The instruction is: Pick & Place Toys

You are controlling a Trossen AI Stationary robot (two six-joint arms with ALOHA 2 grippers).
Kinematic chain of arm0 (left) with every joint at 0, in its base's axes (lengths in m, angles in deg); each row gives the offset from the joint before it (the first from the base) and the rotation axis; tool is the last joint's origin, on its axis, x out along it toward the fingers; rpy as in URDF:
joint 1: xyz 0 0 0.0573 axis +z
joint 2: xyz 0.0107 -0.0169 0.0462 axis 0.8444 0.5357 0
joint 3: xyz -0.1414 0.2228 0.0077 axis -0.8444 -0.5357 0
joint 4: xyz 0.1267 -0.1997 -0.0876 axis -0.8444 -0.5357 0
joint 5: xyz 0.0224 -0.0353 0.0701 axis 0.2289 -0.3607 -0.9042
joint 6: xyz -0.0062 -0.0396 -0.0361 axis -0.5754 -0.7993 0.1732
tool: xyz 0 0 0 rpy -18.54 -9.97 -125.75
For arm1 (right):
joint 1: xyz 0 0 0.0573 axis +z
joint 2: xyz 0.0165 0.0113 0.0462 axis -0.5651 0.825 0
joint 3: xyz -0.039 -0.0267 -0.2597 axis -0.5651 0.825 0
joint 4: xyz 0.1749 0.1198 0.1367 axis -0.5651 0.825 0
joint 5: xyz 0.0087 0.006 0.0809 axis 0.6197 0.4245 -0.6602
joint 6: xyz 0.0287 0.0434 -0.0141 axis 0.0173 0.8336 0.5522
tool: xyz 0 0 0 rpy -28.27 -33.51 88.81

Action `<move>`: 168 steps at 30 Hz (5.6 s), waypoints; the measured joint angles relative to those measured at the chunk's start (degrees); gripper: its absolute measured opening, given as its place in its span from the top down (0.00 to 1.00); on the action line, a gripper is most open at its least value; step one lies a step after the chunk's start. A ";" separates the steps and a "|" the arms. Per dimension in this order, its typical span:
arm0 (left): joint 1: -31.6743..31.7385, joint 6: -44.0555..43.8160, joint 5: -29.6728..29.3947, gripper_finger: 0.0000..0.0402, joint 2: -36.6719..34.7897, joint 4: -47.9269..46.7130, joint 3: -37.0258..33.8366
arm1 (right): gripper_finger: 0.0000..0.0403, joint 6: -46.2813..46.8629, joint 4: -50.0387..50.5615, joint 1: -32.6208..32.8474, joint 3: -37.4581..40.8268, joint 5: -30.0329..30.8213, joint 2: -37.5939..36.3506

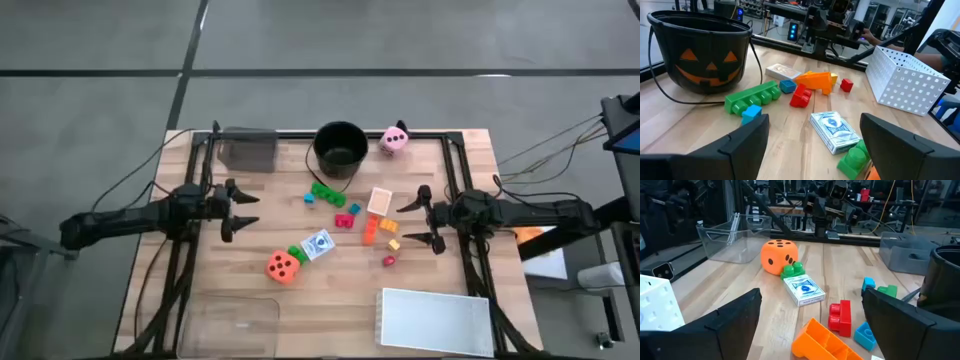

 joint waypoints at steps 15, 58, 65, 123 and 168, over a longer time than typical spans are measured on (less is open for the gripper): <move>0.00 0.00 0.00 0.22 0.01 -0.02 0.00 | 0.16 -0.01 0.00 0.00 0.00 -0.01 -0.01; -0.02 0.00 0.00 0.22 0.01 -0.01 0.00 | 0.16 -0.01 0.00 0.00 0.00 0.00 0.00; -0.02 -0.02 0.00 0.22 0.01 0.00 0.00 | 0.16 -0.02 0.00 0.00 0.00 -0.01 0.00; 0.00 -1.53 -2.64 0.22 0.00 1.30 0.00 | 0.16 5.19 -6.88 -0.07 0.00 16.46 1.80; -0.02 4.61 -2.80 0.22 0.00 4.57 0.00 | 0.16 10.68 -2.98 -0.04 -15.98 15.15 35.94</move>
